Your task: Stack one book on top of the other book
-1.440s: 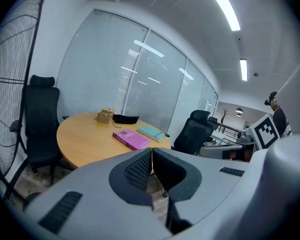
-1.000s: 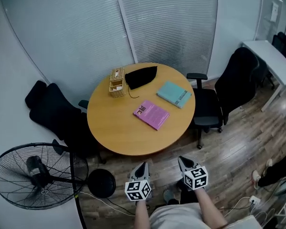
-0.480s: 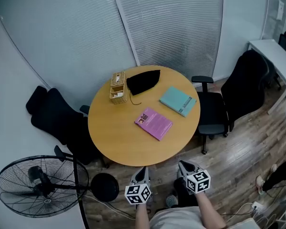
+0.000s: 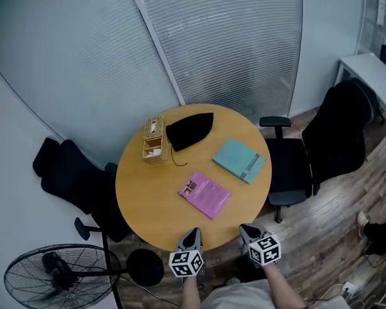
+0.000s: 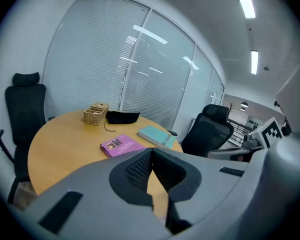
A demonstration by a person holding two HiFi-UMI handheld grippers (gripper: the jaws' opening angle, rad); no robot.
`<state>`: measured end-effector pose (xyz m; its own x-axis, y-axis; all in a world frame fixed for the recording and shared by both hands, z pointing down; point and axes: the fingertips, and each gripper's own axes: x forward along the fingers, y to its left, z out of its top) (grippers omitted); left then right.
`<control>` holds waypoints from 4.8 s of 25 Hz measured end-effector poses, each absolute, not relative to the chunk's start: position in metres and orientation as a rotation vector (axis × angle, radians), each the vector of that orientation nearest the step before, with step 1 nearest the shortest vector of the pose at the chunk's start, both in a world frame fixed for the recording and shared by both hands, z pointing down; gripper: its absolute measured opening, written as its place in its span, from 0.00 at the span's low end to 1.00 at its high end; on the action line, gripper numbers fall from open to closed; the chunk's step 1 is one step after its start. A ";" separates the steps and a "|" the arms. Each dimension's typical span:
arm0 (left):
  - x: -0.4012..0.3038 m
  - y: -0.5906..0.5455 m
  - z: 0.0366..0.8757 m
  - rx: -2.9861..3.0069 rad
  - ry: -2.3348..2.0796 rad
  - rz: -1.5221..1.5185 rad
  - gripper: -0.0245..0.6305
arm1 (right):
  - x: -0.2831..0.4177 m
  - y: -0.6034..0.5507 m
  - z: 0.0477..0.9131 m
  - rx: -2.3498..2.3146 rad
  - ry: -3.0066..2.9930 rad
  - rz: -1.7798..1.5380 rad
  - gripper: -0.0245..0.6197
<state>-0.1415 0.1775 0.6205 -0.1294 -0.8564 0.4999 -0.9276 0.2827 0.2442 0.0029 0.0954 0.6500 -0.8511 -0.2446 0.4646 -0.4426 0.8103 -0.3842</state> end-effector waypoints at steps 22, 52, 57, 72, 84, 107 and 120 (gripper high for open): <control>-0.220 0.061 0.654 1.749 -1.837 0.367 0.08 | -0.033 0.017 0.687 0.726 -2.442 0.896 0.07; -0.343 -0.005 0.773 1.953 -1.450 0.714 0.11 | -0.110 0.026 0.793 1.135 -2.105 1.256 0.16; -0.334 -0.002 0.793 1.946 -1.360 0.713 0.30 | -0.112 0.036 0.805 1.176 -2.068 1.373 0.34; -0.316 0.002 0.824 1.833 -1.219 0.570 0.48 | -0.128 0.047 0.828 1.159 -1.996 1.418 0.38; -0.294 -0.013 0.795 1.894 -1.248 0.596 0.45 | -0.110 0.031 0.812 1.259 -1.974 1.337 0.37; -0.259 -0.089 0.737 1.958 -1.322 0.542 0.45 | -0.076 -0.049 0.751 1.398 -2.081 1.253 0.36; -0.239 -0.181 0.721 2.076 -1.235 0.663 0.45 | -0.066 -0.116 0.747 1.467 -2.064 1.318 0.36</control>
